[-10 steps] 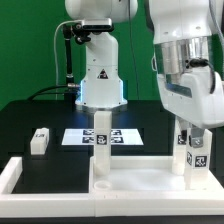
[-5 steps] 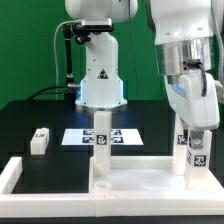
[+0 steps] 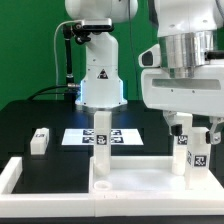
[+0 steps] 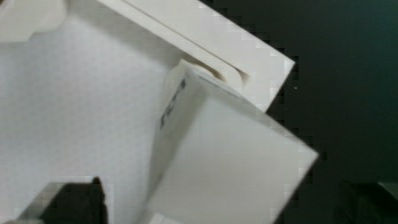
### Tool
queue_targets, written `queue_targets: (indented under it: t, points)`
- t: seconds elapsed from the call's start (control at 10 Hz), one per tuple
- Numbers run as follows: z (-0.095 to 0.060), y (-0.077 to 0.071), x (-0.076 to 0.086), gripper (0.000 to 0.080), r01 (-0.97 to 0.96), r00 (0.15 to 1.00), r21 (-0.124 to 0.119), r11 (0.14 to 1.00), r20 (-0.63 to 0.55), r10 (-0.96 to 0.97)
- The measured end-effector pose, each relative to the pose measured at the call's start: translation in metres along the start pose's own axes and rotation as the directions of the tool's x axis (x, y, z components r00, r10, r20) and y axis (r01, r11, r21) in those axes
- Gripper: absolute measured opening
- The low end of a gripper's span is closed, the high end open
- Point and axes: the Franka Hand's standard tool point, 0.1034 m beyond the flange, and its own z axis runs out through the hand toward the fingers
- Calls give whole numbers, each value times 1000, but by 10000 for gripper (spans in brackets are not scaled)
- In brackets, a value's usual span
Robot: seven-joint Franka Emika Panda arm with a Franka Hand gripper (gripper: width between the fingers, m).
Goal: Assemble desk
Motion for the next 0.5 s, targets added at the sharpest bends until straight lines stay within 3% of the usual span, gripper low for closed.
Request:
queue_targets:
  t: [0.3, 0.5]
  points:
    - [-1, 2, 3, 649, 212, 977, -23, 977, -16, -212]
    - [-6, -10, -3, 649, 496, 867, -55, 867, -32, -498]
